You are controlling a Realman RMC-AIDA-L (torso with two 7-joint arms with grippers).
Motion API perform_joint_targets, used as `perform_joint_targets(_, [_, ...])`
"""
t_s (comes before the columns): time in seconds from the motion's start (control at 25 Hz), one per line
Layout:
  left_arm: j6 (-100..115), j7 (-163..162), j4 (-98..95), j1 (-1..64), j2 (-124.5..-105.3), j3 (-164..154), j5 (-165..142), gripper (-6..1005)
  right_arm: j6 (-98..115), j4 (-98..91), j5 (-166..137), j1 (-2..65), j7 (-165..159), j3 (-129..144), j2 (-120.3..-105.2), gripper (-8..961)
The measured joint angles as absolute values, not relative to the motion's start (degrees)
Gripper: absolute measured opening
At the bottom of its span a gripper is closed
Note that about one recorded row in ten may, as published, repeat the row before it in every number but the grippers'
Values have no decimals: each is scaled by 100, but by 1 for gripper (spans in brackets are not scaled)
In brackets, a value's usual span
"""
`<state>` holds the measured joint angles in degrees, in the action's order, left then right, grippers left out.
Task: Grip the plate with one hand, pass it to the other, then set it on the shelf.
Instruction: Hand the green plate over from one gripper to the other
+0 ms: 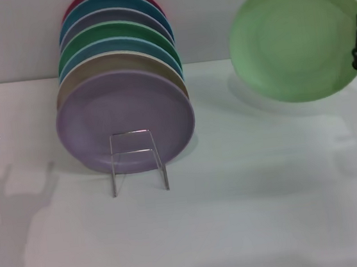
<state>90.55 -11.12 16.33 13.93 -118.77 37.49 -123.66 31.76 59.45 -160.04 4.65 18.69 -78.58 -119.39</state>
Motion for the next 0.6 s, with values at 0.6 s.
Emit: perform_joint_targets(0.6, [9824, -1117, 1665, 1109, -11894, 3182, -12366, 810, 5364, 3378, -15996, 1431, 41, -7741, -11938, 22])
